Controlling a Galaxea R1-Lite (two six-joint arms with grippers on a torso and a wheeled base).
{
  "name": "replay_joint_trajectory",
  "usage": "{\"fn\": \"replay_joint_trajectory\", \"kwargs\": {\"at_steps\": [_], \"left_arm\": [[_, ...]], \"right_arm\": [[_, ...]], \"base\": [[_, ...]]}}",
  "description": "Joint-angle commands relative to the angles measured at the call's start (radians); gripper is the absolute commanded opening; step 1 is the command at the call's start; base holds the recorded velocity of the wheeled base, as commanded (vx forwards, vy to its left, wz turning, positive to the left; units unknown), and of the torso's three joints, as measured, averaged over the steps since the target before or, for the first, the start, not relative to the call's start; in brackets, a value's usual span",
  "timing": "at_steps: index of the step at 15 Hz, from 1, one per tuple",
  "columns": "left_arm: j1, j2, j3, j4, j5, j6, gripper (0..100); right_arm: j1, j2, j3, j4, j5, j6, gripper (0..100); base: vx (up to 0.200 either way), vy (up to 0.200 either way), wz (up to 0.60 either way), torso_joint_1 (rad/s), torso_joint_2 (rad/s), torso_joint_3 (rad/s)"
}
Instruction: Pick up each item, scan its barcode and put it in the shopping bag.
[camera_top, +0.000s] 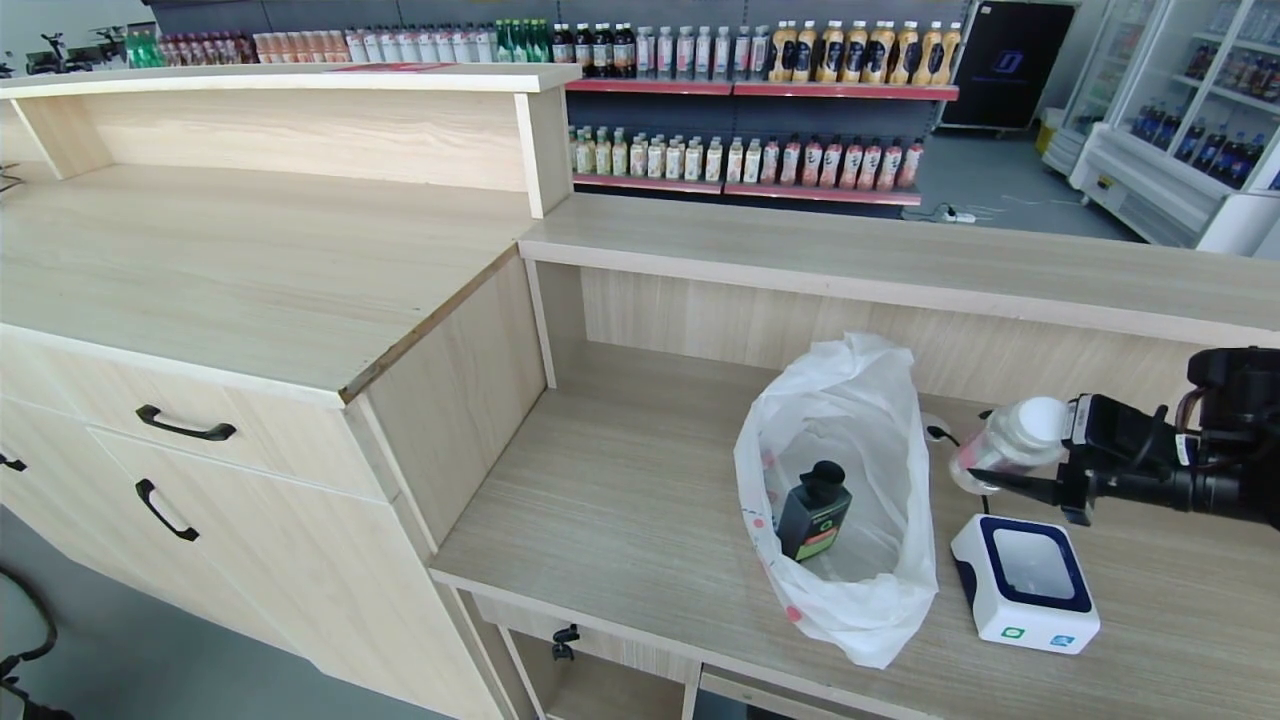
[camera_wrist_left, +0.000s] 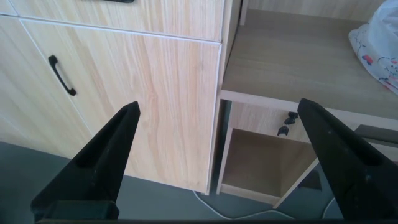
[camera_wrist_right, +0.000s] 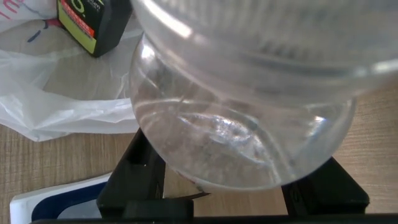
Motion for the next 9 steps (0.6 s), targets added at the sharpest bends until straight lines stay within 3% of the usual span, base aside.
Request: {"fn": "replay_joint_trajectory", "kwargs": {"at_steps": [1,3,5,7,9], "left_arm": [[0.000,0.001,0.000,0.000,0.000,0.000,100],[0.000,0.001,0.000,0.000,0.000,0.000,100],[0.000,0.001,0.000,0.000,0.000,0.000,100],[0.000,0.001,0.000,0.000,0.000,0.000,100],[0.000,0.001,0.000,0.000,0.000,0.000,100]], "right_arm": [[-0.016,-0.227,-0.015,0.020,-0.010,0.249,0],[-0.022,-0.325,-0.004,0.034,-0.081,0.432,0],[-0.033,-0.444,0.053,0.085,-0.256,0.673,0],[-0.033,-0.497,0.089,0.125,-0.317,0.791,0],[-0.045,-0.521,0.109,0.138,-0.329,0.803,0]], "base": [[0.000,0.000,0.00,0.000,0.00,0.000],[0.000,0.000,0.00,0.000,0.00,0.000],[0.000,0.000,0.00,0.000,0.00,0.000],[0.000,0.000,0.00,0.000,0.00,0.000],[0.000,0.000,0.00,0.000,0.00,0.000]]}}
